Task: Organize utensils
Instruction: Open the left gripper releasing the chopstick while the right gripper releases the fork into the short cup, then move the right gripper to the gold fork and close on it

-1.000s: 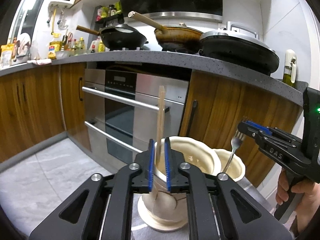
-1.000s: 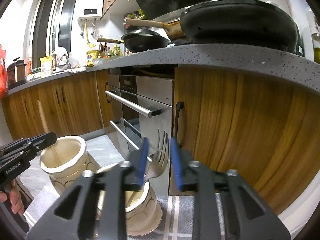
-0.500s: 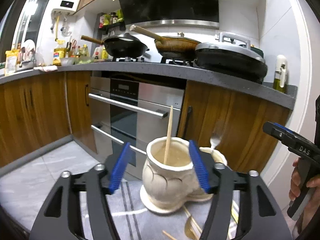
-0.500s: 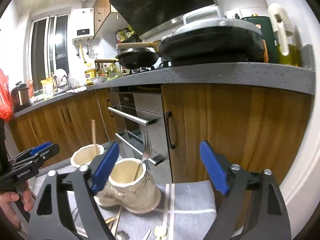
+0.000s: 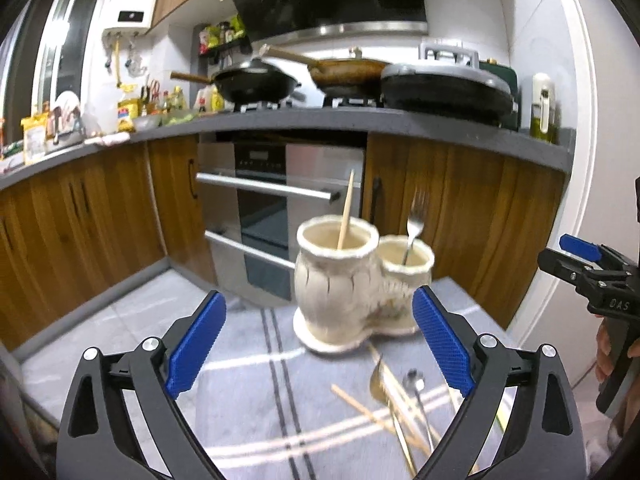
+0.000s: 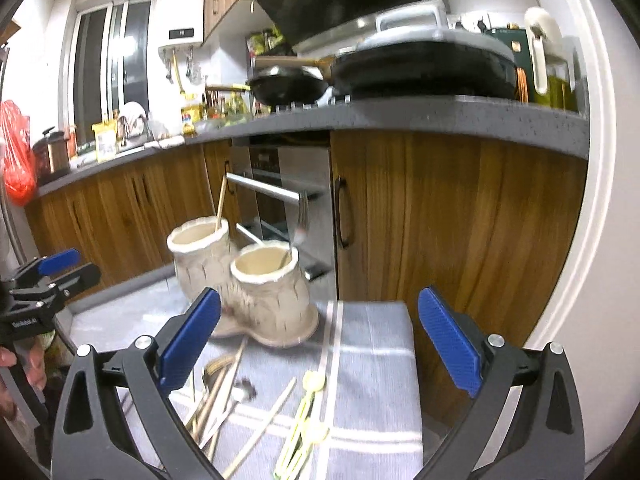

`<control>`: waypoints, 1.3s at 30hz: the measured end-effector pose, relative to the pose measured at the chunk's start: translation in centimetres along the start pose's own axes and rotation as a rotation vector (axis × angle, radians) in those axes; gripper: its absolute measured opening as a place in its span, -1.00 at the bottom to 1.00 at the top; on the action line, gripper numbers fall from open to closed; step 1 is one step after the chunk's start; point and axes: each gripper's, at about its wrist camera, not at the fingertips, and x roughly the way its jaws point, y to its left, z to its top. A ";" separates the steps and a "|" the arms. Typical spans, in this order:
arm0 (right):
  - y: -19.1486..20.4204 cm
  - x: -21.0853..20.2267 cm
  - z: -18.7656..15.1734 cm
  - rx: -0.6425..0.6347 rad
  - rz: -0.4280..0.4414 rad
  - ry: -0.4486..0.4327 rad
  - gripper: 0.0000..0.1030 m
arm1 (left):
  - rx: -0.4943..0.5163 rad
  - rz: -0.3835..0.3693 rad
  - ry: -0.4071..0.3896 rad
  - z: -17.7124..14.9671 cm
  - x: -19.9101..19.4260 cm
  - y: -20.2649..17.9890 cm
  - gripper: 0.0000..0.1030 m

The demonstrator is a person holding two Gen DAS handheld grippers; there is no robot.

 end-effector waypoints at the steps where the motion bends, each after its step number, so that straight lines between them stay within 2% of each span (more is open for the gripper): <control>1: 0.0 0.2 -0.6 -0.001 0.002 0.021 0.90 | -0.008 -0.001 0.020 -0.6 0.0 0.2 0.82; 11: 2.7 2.7 -4.4 -0.043 0.044 0.156 0.90 | -0.006 0.009 0.163 -5.6 0.5 1.1 0.82; 21: 7.2 6.9 -6.4 -0.094 0.118 0.280 0.86 | -0.011 0.026 0.245 -8.5 1.4 2.4 0.82; 24: 8.4 8.1 -6.7 -0.114 0.129 0.315 0.65 | -0.023 0.028 0.260 -9.0 1.7 2.8 0.82; 27: 9.3 9.4 -6.9 -0.126 0.146 0.350 0.30 | -0.041 0.024 0.270 -9.2 1.9 3.2 0.82; 29: 9.9 10.5 -7.3 -0.122 0.160 0.387 -0.05 | -0.049 0.022 0.277 -9.4 2.1 3.3 0.82; 31: 10.4 11.4 -7.6 -0.117 0.170 0.416 -0.26 | -0.054 0.018 0.282 -9.6 2.2 3.4 0.82; 32: 10.7 11.8 -7.8 -0.116 0.177 0.428 -0.42 | -0.055 0.016 0.283 -9.6 2.2 3.3 0.82; 37: 11.8 13.1 -8.0 -0.119 0.194 0.457 -0.77 | -0.059 0.012 0.283 -9.6 2.3 3.3 0.82; 39: 12.1 13.5 -8.1 -0.122 0.192 0.474 -0.80 | -0.061 0.011 0.283 -9.6 2.3 3.3 0.82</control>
